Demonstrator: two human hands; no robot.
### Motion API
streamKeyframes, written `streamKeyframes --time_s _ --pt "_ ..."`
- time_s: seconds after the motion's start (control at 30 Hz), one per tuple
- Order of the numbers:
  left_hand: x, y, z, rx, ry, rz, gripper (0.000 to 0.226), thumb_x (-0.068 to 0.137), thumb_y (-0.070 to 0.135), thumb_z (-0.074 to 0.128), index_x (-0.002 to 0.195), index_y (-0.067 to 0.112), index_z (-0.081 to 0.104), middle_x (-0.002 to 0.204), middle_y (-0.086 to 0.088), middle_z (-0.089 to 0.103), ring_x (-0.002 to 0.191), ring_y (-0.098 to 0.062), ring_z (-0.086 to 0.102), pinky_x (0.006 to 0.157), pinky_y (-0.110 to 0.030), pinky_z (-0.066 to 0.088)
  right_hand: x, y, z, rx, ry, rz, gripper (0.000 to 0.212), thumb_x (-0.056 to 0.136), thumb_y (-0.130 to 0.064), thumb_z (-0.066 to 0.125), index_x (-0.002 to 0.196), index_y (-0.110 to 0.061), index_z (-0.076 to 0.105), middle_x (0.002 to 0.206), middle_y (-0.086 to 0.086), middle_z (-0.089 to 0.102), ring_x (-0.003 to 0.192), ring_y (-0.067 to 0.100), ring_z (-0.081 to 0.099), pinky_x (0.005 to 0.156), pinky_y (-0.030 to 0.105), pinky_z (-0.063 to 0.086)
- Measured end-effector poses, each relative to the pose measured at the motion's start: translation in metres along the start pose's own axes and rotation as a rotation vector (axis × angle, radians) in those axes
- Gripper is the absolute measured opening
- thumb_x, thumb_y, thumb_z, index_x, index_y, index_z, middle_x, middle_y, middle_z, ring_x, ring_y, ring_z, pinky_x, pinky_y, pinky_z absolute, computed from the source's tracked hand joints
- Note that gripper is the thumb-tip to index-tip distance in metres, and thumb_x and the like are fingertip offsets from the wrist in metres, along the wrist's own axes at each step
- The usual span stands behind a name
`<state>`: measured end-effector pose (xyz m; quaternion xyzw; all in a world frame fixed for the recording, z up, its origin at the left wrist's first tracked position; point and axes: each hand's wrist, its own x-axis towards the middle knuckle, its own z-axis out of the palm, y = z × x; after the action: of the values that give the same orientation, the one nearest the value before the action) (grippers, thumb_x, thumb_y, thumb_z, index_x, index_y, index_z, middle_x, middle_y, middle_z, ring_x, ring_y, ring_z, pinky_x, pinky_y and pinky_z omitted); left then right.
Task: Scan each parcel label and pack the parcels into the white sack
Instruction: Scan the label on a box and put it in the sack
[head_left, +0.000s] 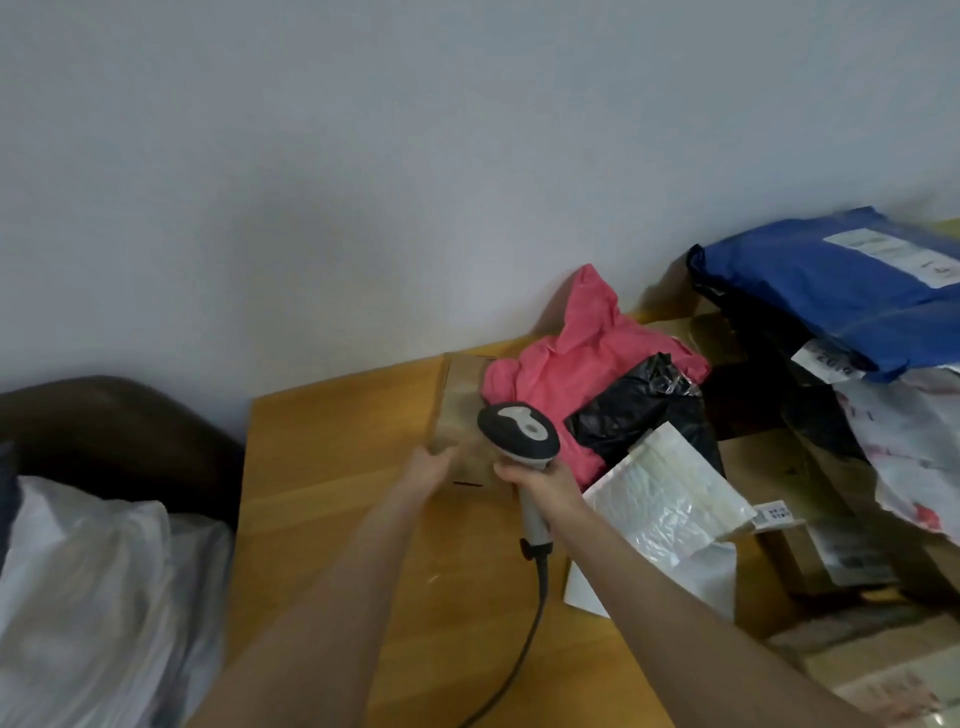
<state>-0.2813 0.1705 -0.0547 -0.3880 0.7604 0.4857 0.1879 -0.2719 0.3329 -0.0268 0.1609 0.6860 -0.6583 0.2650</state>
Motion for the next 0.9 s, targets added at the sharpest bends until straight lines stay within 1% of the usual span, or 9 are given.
streamKeyframes --time_s 0.13,0.27,0.33,0.43,0.53,0.6,0.67,0.73,0.9 --pt "-0.001 -0.003 -0.012 -0.181 -0.013 -0.021 0.042 0.094 0.027 0.057 0.132 0.012 0.047 0.131 -0.01 0.054 0.117 -0.029 0.053 0.103 -0.043 0.042 0.01 0.0 0.005 0.008 -0.038 -0.03 0.03 0.078 -0.01 0.078 0.101 -0.021 0.063 0.09 -0.014 0.063 0.079 -0.006 0.054 0.059 0.006 0.042" --pt "-0.004 0.001 -0.029 -0.362 -0.028 0.107 0.04 0.085 0.017 0.069 0.12 0.019 0.05 0.124 -0.011 0.058 0.105 -0.027 0.061 0.091 -0.04 0.052 0.012 -0.005 0.012 0.09 -0.062 -0.058 0.029 0.078 -0.011 0.078 0.089 -0.034 0.065 0.091 -0.016 0.069 0.09 0.006 0.063 0.074 0.02 0.049" --pt "-0.006 0.006 -0.036 -0.213 0.124 0.261 0.056 0.082 0.016 0.073 0.131 0.016 0.045 0.131 -0.009 0.052 0.112 -0.025 0.057 0.094 -0.04 0.051 0.01 -0.006 0.017 0.128 -0.037 -0.042 0.025 0.078 -0.018 0.079 0.09 -0.034 0.064 0.092 -0.017 0.068 0.091 0.005 0.061 0.08 0.027 0.048" --pt "-0.01 0.009 -0.05 0.327 0.342 0.517 0.072 0.079 0.025 0.074 0.141 0.017 0.039 0.132 -0.003 0.046 0.118 -0.021 0.05 0.097 -0.037 0.047 0.006 -0.007 0.016 0.221 0.083 -0.026 0.025 0.078 -0.023 0.08 0.089 -0.034 0.06 0.095 -0.014 0.065 0.091 0.009 0.059 0.083 0.033 0.045" --pt "-0.019 -0.001 -0.046 0.578 0.255 0.631 0.081 0.074 0.04 0.078 0.142 0.025 0.037 0.126 0.002 0.043 0.113 -0.016 0.049 0.092 -0.033 0.047 0.002 -0.01 0.01 0.318 0.142 -0.04 0.024 0.079 -0.02 0.079 0.094 -0.03 0.063 0.105 -0.004 0.068 0.102 0.019 0.063 0.094 0.041 0.049" --pt "-0.024 -0.014 -0.032 0.542 0.08 0.63 0.079 0.075 0.046 0.075 0.142 0.03 0.038 0.127 0.004 0.039 0.113 -0.014 0.047 0.093 -0.031 0.047 -0.001 -0.008 0.007 0.349 0.173 -0.025 0.024 0.079 -0.017 0.078 0.096 -0.026 0.063 0.11 0.004 0.068 0.108 0.026 0.063 0.1 0.045 0.048" --pt "-0.022 -0.024 -0.018 0.505 -0.037 0.632 0.056 0.085 0.046 0.064 0.136 0.029 0.048 0.131 0.001 0.039 0.119 -0.016 0.046 0.097 -0.03 0.045 -0.002 -0.003 0.003 0.374 0.195 0.004 0.021 0.079 -0.016 0.078 0.091 -0.024 0.063 0.107 0.007 0.07 0.104 0.026 0.065 0.097 0.044 0.05" --pt "-0.018 -0.027 -0.011 0.424 -0.01 0.599 0.045 0.093 0.041 0.056 0.134 0.024 0.052 0.135 -0.002 0.04 0.122 -0.019 0.047 0.099 -0.031 0.044 -0.002 0.005 -0.001 0.36 0.223 0.031 0.023 0.078 -0.018 0.079 0.093 -0.022 0.062 0.104 0.005 0.069 0.101 0.024 0.064 0.097 0.044 0.05" --pt "0.005 -0.018 -0.007 0.306 0.111 0.29 0.057 0.095 0.034 0.053 0.143 0.008 0.037 0.141 -0.014 0.042 0.125 -0.03 0.048 0.102 -0.04 0.042 0.005 0.015 -0.008 0.319 0.196 0.058 0.046 0.077 -0.023 0.08 0.118 -0.017 0.059 0.106 -0.001 0.066 0.103 0.019 0.058 0.1 0.042 0.046"
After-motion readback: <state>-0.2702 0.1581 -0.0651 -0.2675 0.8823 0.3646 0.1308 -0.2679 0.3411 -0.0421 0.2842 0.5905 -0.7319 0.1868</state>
